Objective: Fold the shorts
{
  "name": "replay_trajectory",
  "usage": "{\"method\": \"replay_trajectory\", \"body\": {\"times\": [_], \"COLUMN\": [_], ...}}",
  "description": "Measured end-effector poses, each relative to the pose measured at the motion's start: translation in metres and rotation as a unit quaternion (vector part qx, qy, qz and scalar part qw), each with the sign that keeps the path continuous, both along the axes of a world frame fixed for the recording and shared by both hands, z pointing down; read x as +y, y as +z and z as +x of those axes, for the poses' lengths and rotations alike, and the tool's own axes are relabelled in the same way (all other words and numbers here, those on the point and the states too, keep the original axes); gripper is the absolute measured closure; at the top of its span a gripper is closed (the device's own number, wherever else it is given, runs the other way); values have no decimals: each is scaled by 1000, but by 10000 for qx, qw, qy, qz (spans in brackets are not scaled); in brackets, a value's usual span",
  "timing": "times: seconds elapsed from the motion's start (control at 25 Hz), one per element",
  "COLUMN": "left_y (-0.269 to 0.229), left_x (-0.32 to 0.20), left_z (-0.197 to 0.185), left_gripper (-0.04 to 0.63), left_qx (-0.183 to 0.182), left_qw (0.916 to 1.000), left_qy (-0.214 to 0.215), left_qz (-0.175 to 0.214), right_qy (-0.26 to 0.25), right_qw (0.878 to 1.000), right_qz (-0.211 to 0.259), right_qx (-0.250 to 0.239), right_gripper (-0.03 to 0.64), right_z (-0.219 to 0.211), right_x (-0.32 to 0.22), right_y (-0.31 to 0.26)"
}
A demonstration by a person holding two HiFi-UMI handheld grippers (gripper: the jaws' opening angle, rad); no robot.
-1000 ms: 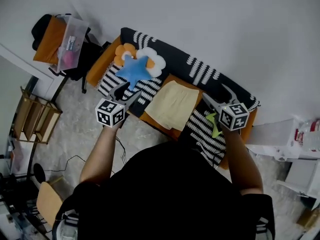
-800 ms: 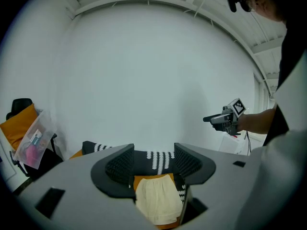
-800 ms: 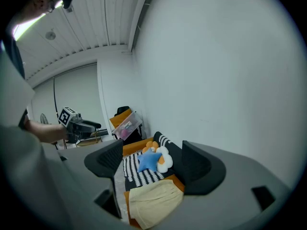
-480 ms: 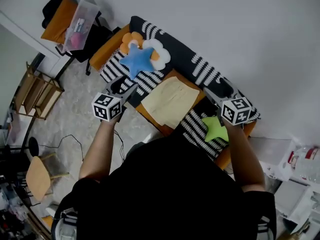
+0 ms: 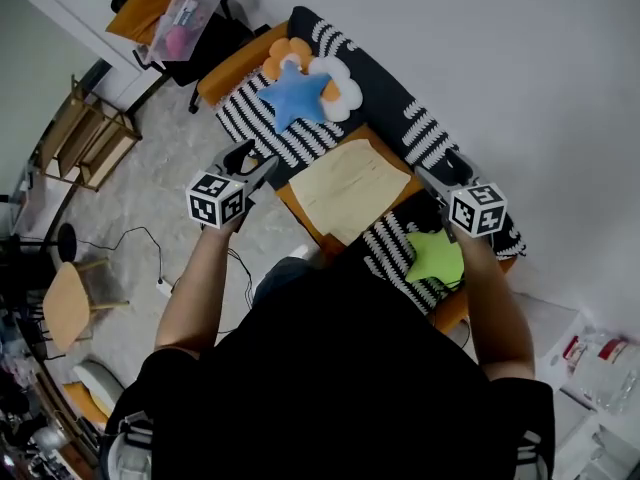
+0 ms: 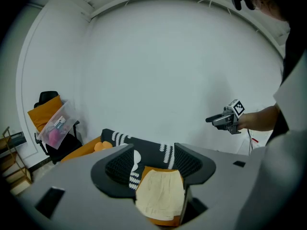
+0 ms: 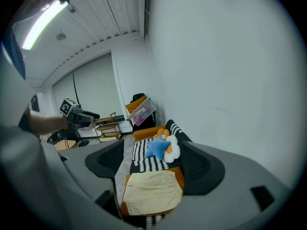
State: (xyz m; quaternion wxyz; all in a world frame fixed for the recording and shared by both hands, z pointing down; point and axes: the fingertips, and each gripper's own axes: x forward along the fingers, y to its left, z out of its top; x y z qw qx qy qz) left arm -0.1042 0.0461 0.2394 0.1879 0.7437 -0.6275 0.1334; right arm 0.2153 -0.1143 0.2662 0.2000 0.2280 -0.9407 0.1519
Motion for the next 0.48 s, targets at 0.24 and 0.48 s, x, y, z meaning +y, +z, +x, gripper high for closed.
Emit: {"method": "replay_trajectory", "body": {"times": [0.24, 0.48], "left_y": [26, 60], "left_x": [14, 22], "left_z": [-18, -44], "left_gripper": [316, 316], "left_qx": [28, 178], "left_qw": [9994, 9979], "left_qy": [-247, -427], "left_qz": [-225, -464], "right_qy": [-133, -330], "right_qw": [9994, 9971], "right_qz": [67, 61], "right_qx": [297, 677], "right_gripper": [232, 235], "right_z": [-13, -38], "right_x": [-16, -24], "right_y": [31, 61]}}
